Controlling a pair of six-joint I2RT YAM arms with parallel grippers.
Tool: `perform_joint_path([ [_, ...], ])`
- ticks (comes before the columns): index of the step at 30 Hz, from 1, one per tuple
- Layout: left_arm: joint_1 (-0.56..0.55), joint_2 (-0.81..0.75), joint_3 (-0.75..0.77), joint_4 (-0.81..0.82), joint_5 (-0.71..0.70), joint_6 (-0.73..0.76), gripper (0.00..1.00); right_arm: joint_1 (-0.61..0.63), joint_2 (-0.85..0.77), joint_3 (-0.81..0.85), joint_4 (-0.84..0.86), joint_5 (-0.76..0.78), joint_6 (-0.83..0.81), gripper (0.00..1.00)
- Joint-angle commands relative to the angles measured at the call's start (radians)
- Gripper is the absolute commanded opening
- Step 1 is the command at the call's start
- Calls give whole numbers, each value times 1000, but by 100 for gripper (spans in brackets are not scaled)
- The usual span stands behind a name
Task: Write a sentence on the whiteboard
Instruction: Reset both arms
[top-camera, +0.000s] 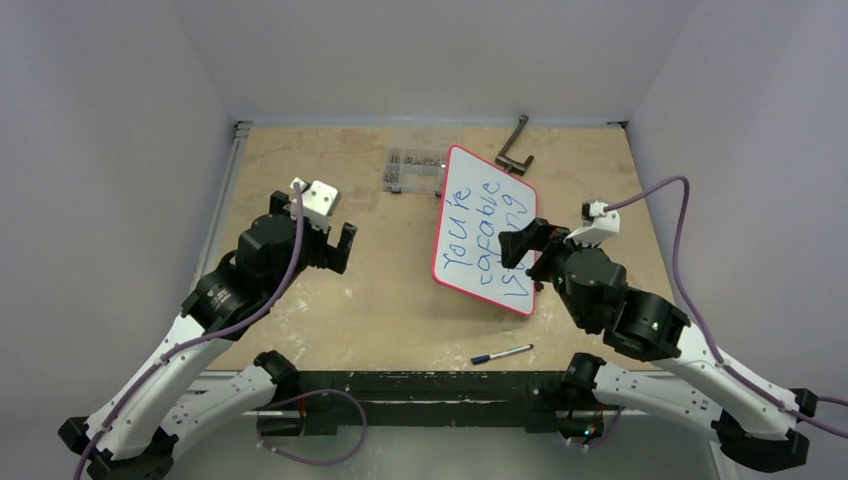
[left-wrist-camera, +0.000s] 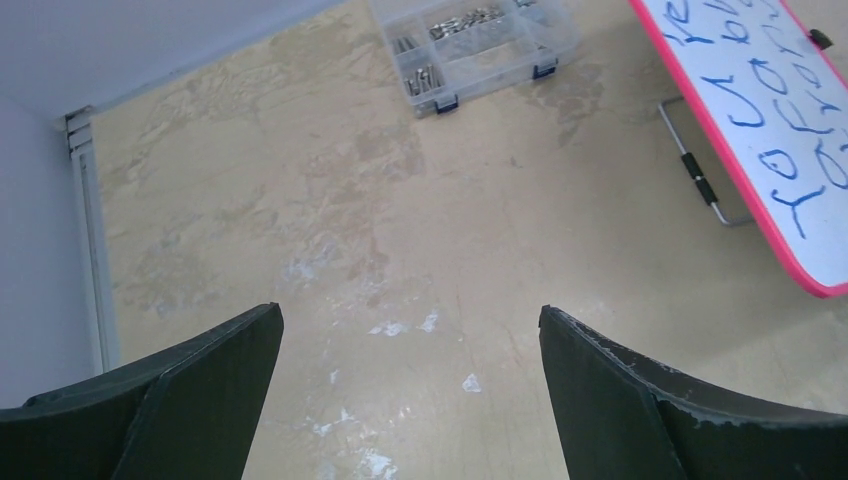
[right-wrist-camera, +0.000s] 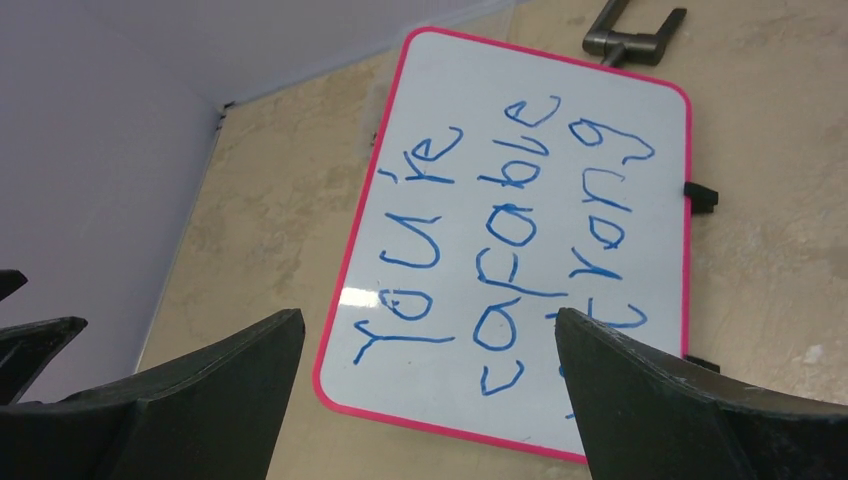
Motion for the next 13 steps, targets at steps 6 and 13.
perform_joint_path([
  [6,108,-24,-69,82,41,-34,100,-1,-86,30,83,112,-157,99],
  [13,146,-28,-87,99,71,-50,100,-1,-110,13,110,99,-179,99],
])
